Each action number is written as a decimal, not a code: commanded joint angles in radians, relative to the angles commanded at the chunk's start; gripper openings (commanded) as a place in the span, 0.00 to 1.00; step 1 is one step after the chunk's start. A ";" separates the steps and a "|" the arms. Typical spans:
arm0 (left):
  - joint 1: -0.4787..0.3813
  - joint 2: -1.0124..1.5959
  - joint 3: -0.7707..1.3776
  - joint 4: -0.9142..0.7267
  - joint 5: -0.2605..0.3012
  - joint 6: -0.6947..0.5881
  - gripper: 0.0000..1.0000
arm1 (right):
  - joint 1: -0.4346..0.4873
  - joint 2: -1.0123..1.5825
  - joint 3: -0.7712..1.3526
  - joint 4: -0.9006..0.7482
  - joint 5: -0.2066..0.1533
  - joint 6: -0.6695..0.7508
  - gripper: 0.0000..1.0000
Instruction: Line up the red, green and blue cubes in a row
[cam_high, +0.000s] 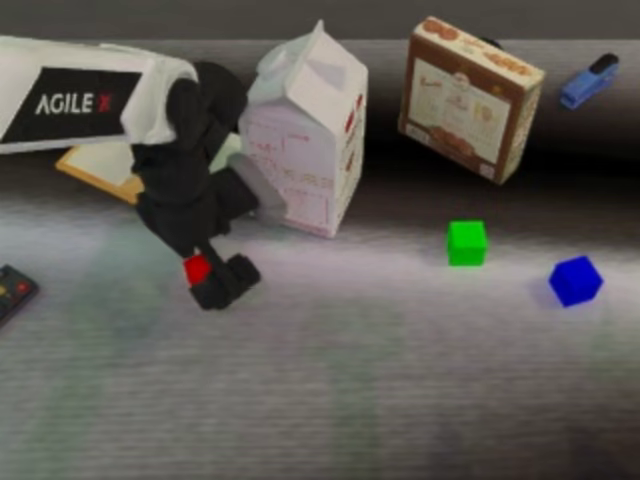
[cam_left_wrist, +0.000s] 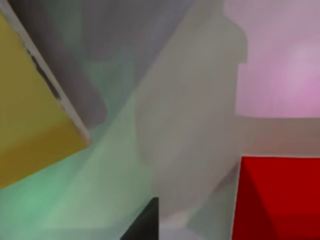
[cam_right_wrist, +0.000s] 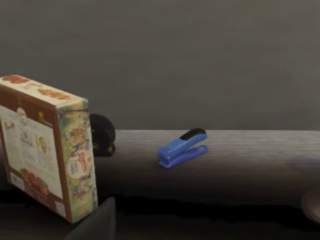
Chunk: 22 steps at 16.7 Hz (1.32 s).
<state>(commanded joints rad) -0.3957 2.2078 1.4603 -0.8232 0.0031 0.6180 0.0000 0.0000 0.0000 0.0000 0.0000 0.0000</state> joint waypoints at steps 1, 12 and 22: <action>0.000 0.000 0.000 0.000 0.000 0.000 0.25 | 0.000 0.000 0.000 0.000 0.000 0.000 1.00; 0.000 0.000 0.000 0.000 0.000 0.000 0.00 | 0.000 0.000 0.000 0.000 0.000 0.000 1.00; 0.018 -0.131 0.161 -0.264 0.019 -0.016 0.00 | 0.000 0.000 0.000 0.000 0.000 0.000 1.00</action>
<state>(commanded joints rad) -0.3778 2.0772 1.6216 -1.0875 0.0220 0.6021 0.0000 0.0000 0.0000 0.0000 0.0000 0.0000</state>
